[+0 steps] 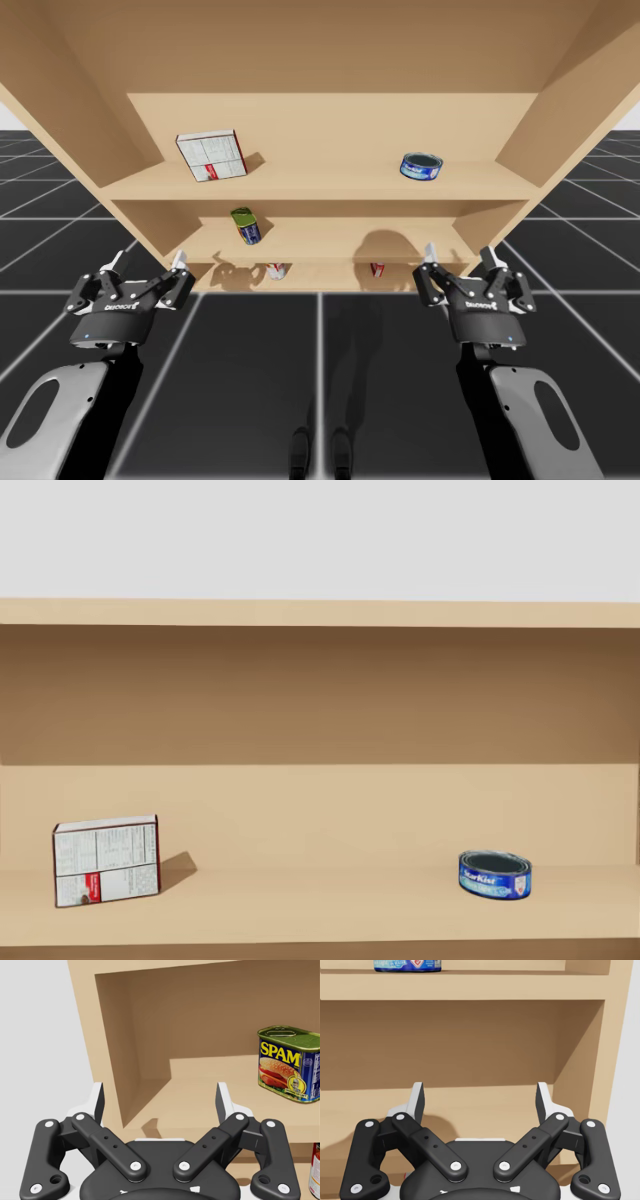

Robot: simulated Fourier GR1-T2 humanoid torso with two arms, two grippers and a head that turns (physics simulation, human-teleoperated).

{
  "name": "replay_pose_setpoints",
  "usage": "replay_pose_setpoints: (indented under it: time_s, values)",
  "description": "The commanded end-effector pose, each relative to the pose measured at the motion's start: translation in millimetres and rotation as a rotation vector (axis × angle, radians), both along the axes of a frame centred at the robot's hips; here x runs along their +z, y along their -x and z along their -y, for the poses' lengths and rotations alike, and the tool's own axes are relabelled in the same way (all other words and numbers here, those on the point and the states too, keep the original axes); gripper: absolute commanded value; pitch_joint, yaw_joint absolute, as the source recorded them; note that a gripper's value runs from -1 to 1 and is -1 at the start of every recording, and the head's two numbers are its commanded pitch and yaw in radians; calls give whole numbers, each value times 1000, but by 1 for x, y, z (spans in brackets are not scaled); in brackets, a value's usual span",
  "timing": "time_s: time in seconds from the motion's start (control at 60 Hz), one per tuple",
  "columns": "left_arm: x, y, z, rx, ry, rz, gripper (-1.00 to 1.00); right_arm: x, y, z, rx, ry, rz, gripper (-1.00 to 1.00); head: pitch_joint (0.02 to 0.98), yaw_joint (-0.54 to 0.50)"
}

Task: Look through the shelves, find the gelatin box, and take it.

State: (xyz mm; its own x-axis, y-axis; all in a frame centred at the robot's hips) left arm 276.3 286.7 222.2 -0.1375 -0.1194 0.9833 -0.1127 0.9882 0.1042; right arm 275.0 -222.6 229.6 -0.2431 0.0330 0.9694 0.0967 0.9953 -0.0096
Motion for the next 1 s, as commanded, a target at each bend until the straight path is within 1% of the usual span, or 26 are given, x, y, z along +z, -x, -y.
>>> replay_pose_setpoints:
  time_s: [0.017, 0.033, 0.067, 0.1, 0.15, 0.267, 0.283, 0.333, 0.35, 0.4, 0.533, 0.55, 0.733, 0.767, 0.85, 0.867, 0.95, 1.0]
  values:
    - [0, 0, 0, 0, 1, 0, -1000, -1, 2, 1, -31, -25, 33, -1000, 39, -28]
    - [0, 0, 0, 0, 1, 0, -1000, 0, 2, 0, -13, -21, 23, -1000, 40, -28]
    - [0, 0, 0, 0, 1, 0, -1000, 1, 2, 0, -5, -11, 26, -1000, 42, -27]
    - [0, 0, 0, 0, 1, 0, -1000, 1, 0, 1, 20, -14, 7, -1000, 45, -26]
    - [0, 0, 0, 1, 0, -1, -1000, 0, 0, 1, 20, -6, -9, -1000, 50, -26]
    - [0, -1, -1, 3, 1, -2, -1000, 0, 0, 0, 14, 1, -8, -1000, 94, -26]
    - [0, 0, 0, 3, 1, -3, -1000, 0, 0, 0, 13, 2, -8, -1000, 119, -25]
    - [0, 0, 0, 3, 1, -4, -1000, 0, 0, 0, 12, 2, -9, -1000, 149, -25]
    - [-1, 0, 0, 3, -1, -5, -1000, 0, 0, 0, 10, 2, -10, -1000, 173, -23]
    - [-1, -1, 0, 0, 0, -10, -1000, 0, 0, 0, 8, 2, -9, -1000, 198, -21]
    - [-1, -1, -2, -1, 2, -18, -1000, 0, -1, 1, -12, 17, -6, -1000, 281, -12]
    - [-1, -2, -2, 0, 1, -19, -1000, 0, -1, 1, -14, 18, -7, -1000, 307, -12]
    - [-3, -2, -1, -2, -9, -29, -1000, -1, -1, 1, -21, 26, -7, -1000, 431, -38]
    - [-3, -2, -1, -3, -11, -31, -1000, -1, -2, 2, -22, 27, -7, -1000, 468, -52]
    - [-3, -3, -1, -5, -13, -33, -1000, -1, -2, 3, -26, 28, -9, -1000, 525, -80]
    - [-3, -3, -1, -8, -14, -34, -1000, -1, -2, 3, -27, 29, -9, -1000, 554, -98]
    - [-3, -3, 0, -12, -16, -35, -1000, -1, -3, 4, -30, 29, -9, -1000, 608, -131]
    - [-4, -3, 1, -17, -19, -37, -1000, -1, -3, 4, -33, 29, -8, -1000, 659, -174]
